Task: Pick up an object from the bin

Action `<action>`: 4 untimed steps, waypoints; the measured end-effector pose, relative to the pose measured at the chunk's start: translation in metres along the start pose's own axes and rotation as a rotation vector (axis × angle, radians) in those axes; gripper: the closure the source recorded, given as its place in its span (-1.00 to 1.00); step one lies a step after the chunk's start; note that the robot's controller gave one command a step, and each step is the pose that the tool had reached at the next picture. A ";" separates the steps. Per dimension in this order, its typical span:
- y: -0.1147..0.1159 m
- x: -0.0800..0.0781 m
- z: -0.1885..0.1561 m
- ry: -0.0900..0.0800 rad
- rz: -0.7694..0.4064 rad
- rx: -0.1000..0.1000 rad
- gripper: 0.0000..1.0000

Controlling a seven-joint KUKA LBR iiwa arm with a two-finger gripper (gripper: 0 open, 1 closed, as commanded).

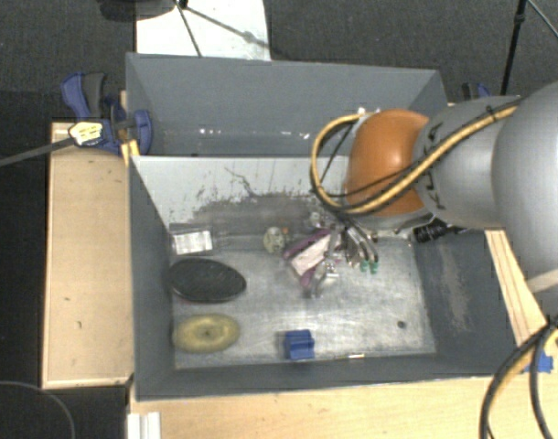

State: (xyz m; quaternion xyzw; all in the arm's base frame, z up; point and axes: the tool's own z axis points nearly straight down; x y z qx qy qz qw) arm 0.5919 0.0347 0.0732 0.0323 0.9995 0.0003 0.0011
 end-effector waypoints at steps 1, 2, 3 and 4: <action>0.000 -0.003 -0.004 -0.006 0.000 0.000 -1.00; 0.000 -0.001 -0.002 -0.002 -0.001 0.000 1.00; 0.000 -0.003 -0.061 -0.006 -0.003 -0.001 1.00; 0.001 -0.005 -0.129 -0.006 -0.007 -0.001 1.00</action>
Offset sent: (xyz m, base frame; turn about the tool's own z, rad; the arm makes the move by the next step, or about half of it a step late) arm 0.0000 0.0000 0.0000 0.0000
